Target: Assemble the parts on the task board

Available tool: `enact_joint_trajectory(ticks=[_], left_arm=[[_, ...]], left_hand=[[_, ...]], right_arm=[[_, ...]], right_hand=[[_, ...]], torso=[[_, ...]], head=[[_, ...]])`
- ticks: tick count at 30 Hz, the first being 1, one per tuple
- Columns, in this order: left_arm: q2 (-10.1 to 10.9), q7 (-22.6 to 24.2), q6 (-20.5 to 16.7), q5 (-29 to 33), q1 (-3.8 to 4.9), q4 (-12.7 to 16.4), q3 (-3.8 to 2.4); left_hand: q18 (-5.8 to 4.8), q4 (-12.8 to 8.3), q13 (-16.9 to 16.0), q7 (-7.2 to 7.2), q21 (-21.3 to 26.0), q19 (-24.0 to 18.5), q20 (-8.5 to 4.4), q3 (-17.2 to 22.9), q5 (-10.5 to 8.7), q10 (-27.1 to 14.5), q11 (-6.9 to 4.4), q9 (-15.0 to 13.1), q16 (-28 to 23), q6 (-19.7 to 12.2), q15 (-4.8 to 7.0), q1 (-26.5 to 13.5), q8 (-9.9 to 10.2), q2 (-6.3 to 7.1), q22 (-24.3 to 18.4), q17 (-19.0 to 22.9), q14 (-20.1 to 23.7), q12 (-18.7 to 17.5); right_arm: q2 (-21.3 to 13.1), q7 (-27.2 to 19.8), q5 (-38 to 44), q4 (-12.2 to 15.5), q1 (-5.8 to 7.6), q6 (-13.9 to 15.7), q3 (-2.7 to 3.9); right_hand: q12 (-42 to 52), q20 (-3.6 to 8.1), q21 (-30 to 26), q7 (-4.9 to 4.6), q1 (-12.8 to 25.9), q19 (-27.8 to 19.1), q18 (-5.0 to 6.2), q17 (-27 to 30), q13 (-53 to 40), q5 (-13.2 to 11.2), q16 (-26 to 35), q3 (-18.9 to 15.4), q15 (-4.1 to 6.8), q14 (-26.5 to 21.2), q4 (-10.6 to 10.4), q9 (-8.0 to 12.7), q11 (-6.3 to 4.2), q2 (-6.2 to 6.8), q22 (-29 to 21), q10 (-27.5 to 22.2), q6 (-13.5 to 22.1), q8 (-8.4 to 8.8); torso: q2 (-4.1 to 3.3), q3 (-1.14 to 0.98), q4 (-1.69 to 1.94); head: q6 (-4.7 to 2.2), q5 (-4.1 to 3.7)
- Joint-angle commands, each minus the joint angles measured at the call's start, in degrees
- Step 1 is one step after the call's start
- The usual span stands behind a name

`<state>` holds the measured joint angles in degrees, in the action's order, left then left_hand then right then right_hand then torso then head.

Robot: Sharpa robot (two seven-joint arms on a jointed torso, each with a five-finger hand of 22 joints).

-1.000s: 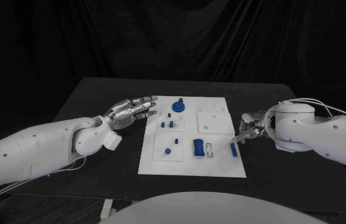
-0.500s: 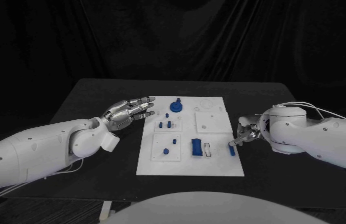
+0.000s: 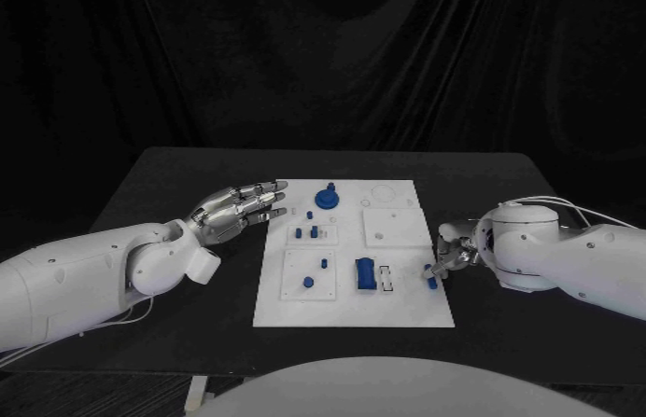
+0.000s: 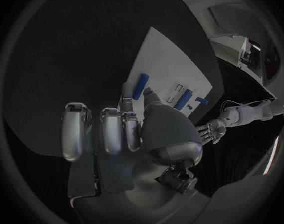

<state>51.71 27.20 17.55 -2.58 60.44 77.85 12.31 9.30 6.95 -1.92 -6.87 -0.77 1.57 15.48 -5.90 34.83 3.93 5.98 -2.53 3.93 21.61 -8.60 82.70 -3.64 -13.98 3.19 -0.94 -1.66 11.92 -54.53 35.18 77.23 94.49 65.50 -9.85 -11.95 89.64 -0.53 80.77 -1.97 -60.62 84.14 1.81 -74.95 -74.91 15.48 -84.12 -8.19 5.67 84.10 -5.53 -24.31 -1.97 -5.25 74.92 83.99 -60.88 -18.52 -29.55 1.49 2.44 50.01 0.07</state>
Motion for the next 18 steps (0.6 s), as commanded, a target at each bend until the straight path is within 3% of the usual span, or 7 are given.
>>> enact_joint_trajectory(ticks=[1, 9, 12, 13, 15, 18], left_arm=[[-0.1, 0.4, 0.9, 0.1, -0.09, 0.1, -0.06], [0.0, 0.3, 1.0, 0.1, -0.11, 0.1, -0.06], [0.0, 0.3, 1.0, 0.1, -0.11, 0.1, -0.06], [0.0, 0.3, 1.0, 0.1, -0.11, 0.1, -0.06], [0.0, 0.3, 1.0, 0.1, -0.11, 0.0, -0.06], [0.0, 0.2, 1.1, 0.1, -0.12, 0.0, -0.06]], left_hand=[[1.07, -0.1, -0.1, 0.04, -0.1, -0.2, 0.25, 0.3, 0.36, 0.1, 0.2, 0.0, 0.2, 0.0, -0.08, -0.5, -0.3, 0.13, 0.0, -0.1, -0.1, 0.2], [1.06, -0.1, -0.1, 0.02, -0.1, -0.2, 0.25, 0.4, 0.33, 0.1, 0.24, 0.0, 0.2, 0.0, -0.11, -0.6, -0.2, 0.1, -0.1, -0.1, -0.1, 0.3], [1.06, -0.1, -0.1, 0.02, -0.1, -0.2, 0.25, 0.4, 0.33, 0.1, 0.24, 0.0, 0.2, 0.0, -0.11, -0.6, -0.2, 0.1, -0.1, -0.1, -0.1, 0.3], [1.06, -0.1, -0.1, 0.02, -0.1, -0.2, 0.25, 0.4, 0.33, 0.1, 0.24, 0.0, 0.2, 0.0, -0.11, -0.6, -0.2, 0.1, -0.1, -0.1, -0.1, 0.3], [1.06, -0.1, -0.1, 0.02, -0.1, -0.2, 0.25, 0.4, 0.33, 0.1, 0.24, 0.0, 0.2, 0.0, -0.11, -0.6, -0.2, 0.1, -0.1, -0.1, -0.1, 0.3], [1.04, 0.0, -0.1, -0.14, -0.1, -0.2, 0.25, 0.4, 0.06, 0.2, 0.41, 0.0, 0.3, 0.0, -0.2, -0.8, -0.3, 0.01, -0.1, -0.1, -0.1, 0.4]], right_arm=[[0.3, 1.2, 0.4, -0.2, -0.42, 1.1, 0.01], [1.6, 1.3, 0.6, -1.6, -1.36, 1.2, 0.01], [1.9, 1.3, 0.7, -2.0, -1.68, 1.1, 0.01], [2.1, 1.4, 0.7, -2.2, -1.83, 1.0, 0.01], [2.3, 1.4, 0.8, -2.3, -2.02, 0.9, 0.01], [2.6, 1.4, 0.8, -2.4, -2.27, 0.9, 0.01]], right_hand=[[0.4, -0.17, -0.2, 0.02, -0.7, 2.6, 0.52, 0.1, -15.1, 0.1, -0.2, 0.3, 0.03, 3.4, 0.2, -0.4, -0.24, -0.11, 12.0, 6.0, -0.4, -0.32], [0.4, 0.22, -0.5, 0.36, -3.5, 2.5, 0.59, 0.9, -15.1, 2.5, 0.1, 2.3, 0.39, 3.2, 2.8, -2.7, -0.58, 0.26, 11.9, 6.0, 0.5, -0.59], [0.4, 0.29, -0.7, 0.21, -5.3, 2.5, 0.63, 1.7, -15.1, 7.5, 0.4, 4.1, 0.4, 3.1, 4.6, -3.6, -0.5, 0.66, 11.8, 6.0, 1.9, -0.09], [0.4, 0.26, -1.3, -0.12, -5.9, 2.3, 0.75, 2.3, -15.1, 11.1, 0.7, 5.2, 0.29, 3.0, 5.4, -3.7, -0.26, 0.95, 11.6, 6.0, 3.1, 0.52], [0.4, 0.02, -2.0, -0.69, -6.2, 2.1, 0.91, 3.0, -15.1, 14.1, 1.0, 6.8, -0.15, 2.9, 6.4, -3.6, 0.21, 1.56, 11.4, 6.0, 4.5, 1.45], [0.4, -0.47, -2.4, -1.65, -6.9, 2.0, 0.98, 3.7, -15.1, 15.7, 1.3, 9.2, -0.75, 2.8, 7.9, -2.9, 1.01, 2.2, 11.3, 6.0, 6.4, 3.02]], torso=[[0.02, 0.0, 0.04], [0.0, 0.0, 0.04], [0.01, 0.01, 0.02], [0.01, 0.0, 0.02], [0.01, 0.01, 0.03], [0.04, 0.02, -0.01]], head=[[-0.01, -0.08], [-0.01, -0.05], [-0.01, 0.04], [-0.01, 0.07], [-0.01, 0.08], [-0.01, 0.15]])
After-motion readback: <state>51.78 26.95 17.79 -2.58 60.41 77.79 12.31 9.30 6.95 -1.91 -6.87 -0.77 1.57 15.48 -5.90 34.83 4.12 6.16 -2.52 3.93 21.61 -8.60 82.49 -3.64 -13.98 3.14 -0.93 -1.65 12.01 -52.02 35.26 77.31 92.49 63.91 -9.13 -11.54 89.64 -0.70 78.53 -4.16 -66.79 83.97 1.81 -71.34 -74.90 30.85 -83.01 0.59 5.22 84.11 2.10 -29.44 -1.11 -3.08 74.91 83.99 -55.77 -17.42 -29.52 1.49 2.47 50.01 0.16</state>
